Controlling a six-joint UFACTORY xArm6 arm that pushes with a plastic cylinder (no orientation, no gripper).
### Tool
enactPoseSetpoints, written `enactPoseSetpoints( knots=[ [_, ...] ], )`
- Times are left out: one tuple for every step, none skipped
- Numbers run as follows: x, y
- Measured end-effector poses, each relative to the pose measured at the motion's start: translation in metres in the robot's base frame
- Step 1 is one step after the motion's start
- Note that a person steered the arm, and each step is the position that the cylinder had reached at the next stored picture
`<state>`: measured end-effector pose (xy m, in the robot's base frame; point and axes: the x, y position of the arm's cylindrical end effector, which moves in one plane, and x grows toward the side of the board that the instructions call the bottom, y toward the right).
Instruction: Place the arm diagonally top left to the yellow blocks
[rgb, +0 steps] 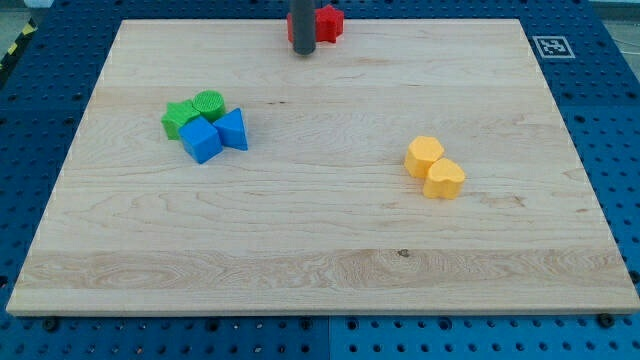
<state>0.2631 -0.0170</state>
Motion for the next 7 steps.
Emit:
enactPoseSetpoints(
  knots=[
    [0.02,0.026],
    [0.031,0.038],
    [0.033,0.04],
    [0.033,0.04],
    [0.04,0.04],
    [0.064,0.056],
    [0.072,0.068]
  ],
)
